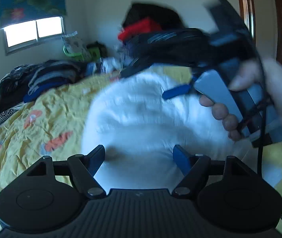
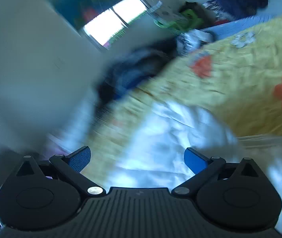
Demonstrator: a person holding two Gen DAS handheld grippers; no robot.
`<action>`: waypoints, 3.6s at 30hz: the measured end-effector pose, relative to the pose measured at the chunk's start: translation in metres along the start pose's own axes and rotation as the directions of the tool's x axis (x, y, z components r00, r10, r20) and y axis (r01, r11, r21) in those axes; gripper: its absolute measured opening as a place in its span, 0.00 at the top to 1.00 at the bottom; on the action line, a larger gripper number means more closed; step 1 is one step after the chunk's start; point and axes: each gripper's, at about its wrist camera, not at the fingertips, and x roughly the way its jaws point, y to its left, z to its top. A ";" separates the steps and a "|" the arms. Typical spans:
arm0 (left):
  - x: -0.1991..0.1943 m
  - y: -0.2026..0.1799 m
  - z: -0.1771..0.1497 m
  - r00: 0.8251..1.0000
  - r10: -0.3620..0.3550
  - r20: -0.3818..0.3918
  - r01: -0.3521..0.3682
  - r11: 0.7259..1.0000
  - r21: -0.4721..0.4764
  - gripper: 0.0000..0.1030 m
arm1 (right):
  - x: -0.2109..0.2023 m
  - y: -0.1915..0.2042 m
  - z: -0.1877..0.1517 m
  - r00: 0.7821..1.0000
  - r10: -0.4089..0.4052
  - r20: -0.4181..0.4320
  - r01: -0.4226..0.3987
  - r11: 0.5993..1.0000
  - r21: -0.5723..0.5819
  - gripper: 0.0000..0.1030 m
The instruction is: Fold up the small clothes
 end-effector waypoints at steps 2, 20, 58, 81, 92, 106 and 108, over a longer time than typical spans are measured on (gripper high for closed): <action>0.006 -0.006 -0.009 1.000 0.002 0.021 -0.002 1.000 0.030 0.25 | 0.024 0.001 -0.020 0.989 -0.136 -0.060 0.125 0.979 -0.162 0.05; 0.027 -0.007 -0.022 1.000 -0.018 -0.020 0.018 1.000 -0.001 0.22 | 0.026 -0.016 -0.057 0.988 -0.155 -0.017 0.145 0.956 -0.254 0.03; -0.081 -0.004 -0.065 0.995 0.097 0.019 -0.095 0.989 -0.118 0.16 | -0.141 0.018 -0.172 0.978 -0.205 0.036 0.207 0.976 -0.073 0.01; -0.069 0.098 -0.038 0.974 -0.225 0.007 0.202 0.860 -0.469 0.16 | -0.182 -0.084 -0.121 0.994 0.023 0.104 -0.060 0.930 0.362 0.05; 0.043 0.118 -0.028 0.927 -0.357 -0.117 0.172 0.680 -0.713 0.22 | -0.086 -0.106 -0.089 0.988 0.035 -0.149 0.023 0.927 0.374 0.18; 0.011 0.083 -0.031 0.967 -0.230 -0.112 0.133 0.827 -0.546 0.29 | -0.098 -0.091 -0.092 0.986 0.053 -0.160 -0.025 0.985 0.170 0.59; 0.003 0.077 -0.032 0.983 -0.168 -0.075 0.107 0.851 -0.514 0.26 | -0.097 -0.097 -0.096 0.990 0.058 -0.125 -0.029 0.974 0.223 0.49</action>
